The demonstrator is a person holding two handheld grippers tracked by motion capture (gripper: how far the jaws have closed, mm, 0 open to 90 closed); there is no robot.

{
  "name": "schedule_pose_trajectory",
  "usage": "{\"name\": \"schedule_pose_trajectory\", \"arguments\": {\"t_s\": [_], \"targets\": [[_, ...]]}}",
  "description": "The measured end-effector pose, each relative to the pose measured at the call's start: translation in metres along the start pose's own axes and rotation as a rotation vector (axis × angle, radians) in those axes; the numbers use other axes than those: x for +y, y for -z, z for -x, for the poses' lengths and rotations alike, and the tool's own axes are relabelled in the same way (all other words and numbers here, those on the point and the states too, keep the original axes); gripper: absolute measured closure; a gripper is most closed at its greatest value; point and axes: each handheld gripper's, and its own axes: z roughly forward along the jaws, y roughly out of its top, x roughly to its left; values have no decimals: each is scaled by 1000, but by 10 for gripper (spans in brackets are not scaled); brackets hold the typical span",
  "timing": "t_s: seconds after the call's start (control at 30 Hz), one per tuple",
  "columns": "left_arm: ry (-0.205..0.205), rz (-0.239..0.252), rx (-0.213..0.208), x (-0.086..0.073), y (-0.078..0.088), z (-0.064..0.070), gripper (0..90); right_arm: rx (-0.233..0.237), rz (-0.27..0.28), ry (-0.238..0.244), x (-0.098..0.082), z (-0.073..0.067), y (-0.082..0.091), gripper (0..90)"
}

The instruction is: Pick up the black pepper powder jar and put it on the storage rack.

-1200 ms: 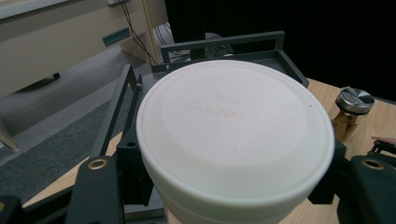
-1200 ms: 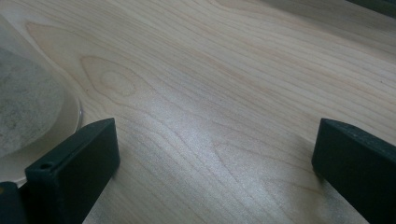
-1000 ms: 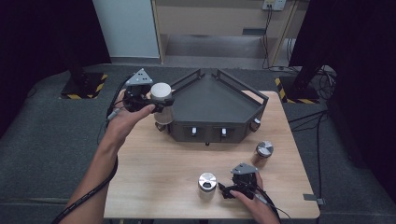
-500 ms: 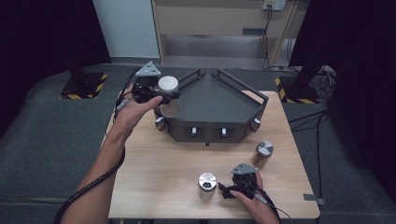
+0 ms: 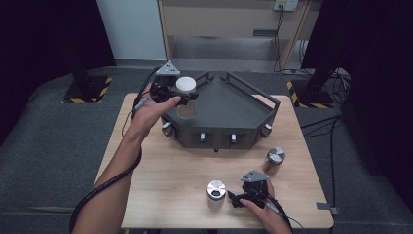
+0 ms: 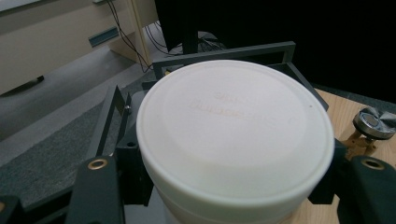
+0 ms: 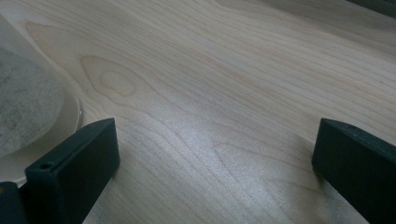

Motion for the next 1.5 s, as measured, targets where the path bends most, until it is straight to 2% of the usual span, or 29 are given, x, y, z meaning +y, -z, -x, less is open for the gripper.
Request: {"name": "schedule_pose_trajectory", "arguments": {"t_s": [0.53,1.5], "targets": [[10,-5,-6,0,-18,-8,328,1,-1,-2,0,0,0,8],[17,-22,-15,-10,-32,-11,328,1,-2,-2,0,0,0,8]]}}
